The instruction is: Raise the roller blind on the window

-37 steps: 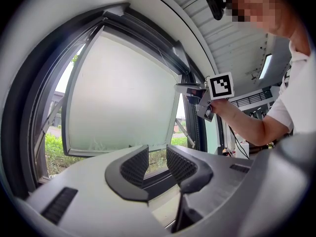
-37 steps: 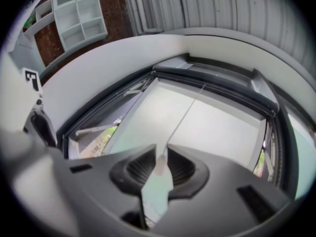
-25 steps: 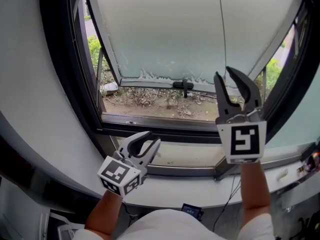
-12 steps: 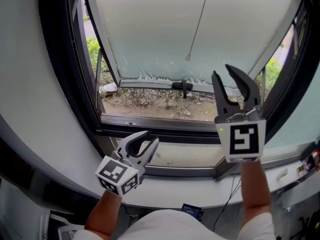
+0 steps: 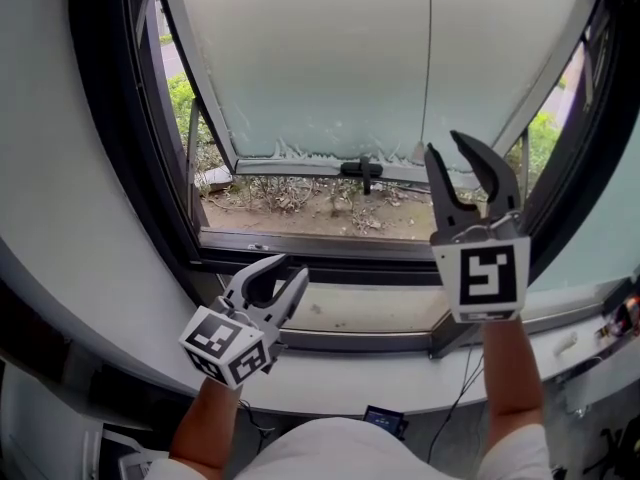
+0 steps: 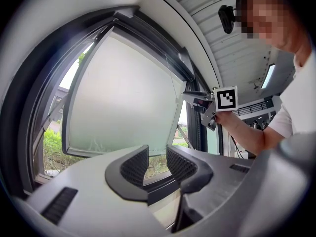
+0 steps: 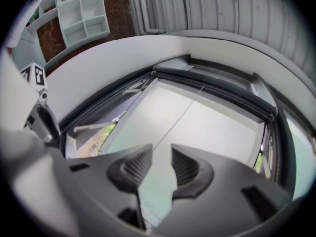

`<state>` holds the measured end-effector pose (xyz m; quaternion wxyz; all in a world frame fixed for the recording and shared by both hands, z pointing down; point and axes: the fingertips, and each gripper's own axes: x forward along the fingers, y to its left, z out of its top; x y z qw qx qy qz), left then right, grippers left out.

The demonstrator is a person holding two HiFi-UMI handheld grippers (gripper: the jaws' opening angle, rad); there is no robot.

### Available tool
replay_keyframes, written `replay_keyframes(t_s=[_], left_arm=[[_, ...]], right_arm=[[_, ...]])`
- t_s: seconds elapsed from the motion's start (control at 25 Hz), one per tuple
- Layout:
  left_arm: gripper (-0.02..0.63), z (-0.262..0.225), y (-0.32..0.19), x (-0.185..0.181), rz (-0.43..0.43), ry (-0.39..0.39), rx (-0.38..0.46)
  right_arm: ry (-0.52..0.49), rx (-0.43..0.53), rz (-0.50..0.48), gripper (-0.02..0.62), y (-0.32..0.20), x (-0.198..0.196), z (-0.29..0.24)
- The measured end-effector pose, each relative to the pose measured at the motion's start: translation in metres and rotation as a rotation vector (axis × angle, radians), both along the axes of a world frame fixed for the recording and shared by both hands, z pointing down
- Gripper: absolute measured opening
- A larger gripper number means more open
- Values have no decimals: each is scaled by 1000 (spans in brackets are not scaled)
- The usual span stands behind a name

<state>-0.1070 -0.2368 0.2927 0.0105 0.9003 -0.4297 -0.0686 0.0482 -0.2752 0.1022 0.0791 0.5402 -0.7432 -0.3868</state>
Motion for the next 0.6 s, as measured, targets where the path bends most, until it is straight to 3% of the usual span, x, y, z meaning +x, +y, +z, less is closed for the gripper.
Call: replay_keyframes(t_s=[0.6], left_arm=[[129, 6, -1, 5, 9, -11, -12]], right_arm=[[-1, -32, 16, 112, -7, 11, 13]])
